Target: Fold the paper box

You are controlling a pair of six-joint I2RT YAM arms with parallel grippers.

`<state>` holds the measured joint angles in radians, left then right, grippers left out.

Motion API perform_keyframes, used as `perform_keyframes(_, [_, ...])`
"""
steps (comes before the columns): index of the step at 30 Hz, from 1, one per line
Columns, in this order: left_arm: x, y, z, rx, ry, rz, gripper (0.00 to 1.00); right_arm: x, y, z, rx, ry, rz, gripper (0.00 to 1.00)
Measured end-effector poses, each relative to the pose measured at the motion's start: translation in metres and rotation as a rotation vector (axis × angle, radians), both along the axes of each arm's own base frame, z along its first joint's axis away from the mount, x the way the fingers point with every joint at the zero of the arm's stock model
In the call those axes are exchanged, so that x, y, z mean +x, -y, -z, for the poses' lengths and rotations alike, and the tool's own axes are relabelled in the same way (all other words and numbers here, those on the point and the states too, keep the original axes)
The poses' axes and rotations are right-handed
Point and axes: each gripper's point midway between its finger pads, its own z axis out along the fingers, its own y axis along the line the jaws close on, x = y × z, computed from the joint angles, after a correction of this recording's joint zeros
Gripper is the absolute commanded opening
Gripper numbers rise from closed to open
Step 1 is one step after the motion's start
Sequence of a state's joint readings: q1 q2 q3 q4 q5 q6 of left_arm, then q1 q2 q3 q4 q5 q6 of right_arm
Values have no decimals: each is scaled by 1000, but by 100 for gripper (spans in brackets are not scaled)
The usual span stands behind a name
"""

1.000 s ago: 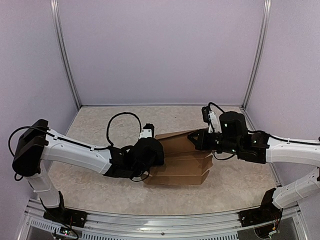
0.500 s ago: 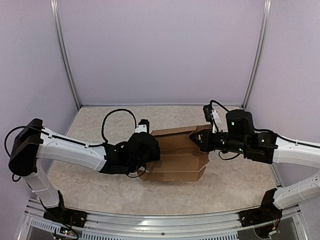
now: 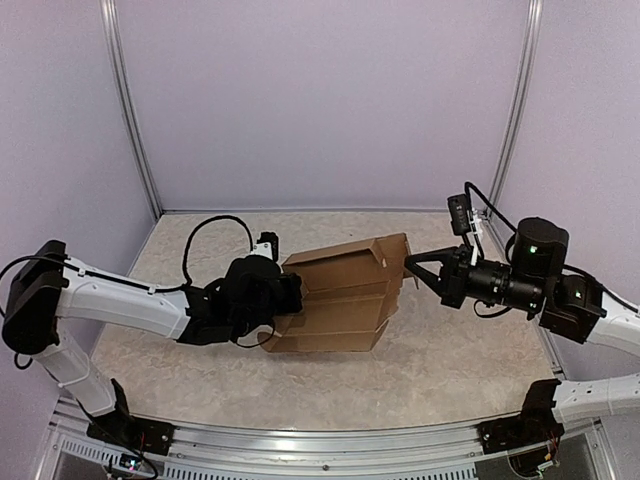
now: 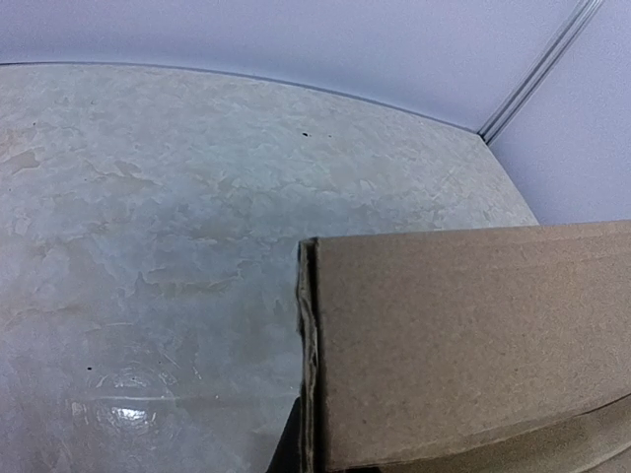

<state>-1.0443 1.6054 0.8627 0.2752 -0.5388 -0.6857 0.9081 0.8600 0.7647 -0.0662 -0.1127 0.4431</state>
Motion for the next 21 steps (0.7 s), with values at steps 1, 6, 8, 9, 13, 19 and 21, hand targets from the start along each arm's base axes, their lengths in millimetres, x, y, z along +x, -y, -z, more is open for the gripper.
perform_keyframes(1, [-1, 0, -2, -14, 0, 10, 0, -4, 3, -1, 15, 19, -8, 0])
perform_keyframes(6, [-10, 3, -20, -94, 10, 71, 0, -21, 12, 9, 60, 82, -59, 0])
perform_keyframes(8, [-13, 4, -29, -132, 16, 93, 0, -27, 12, 14, 71, 102, -85, 0])
perform_keyframes(9, [-15, 5, -34, -152, 21, 101, 0, -30, 12, 16, 77, 115, -98, 0])
perform_keyframes(13, [-22, 6, -53, -236, 34, 144, 0, -36, 10, 15, 111, 154, -135, 0])
perform_keyframes(19, [-29, 15, -65, -305, 26, 201, 0, -41, 8, 4, 177, 216, -165, 0])
perform_keyframes(21, [-31, 17, -67, -320, 22, 212, 0, -41, 7, -3, 198, 237, -166, 0])
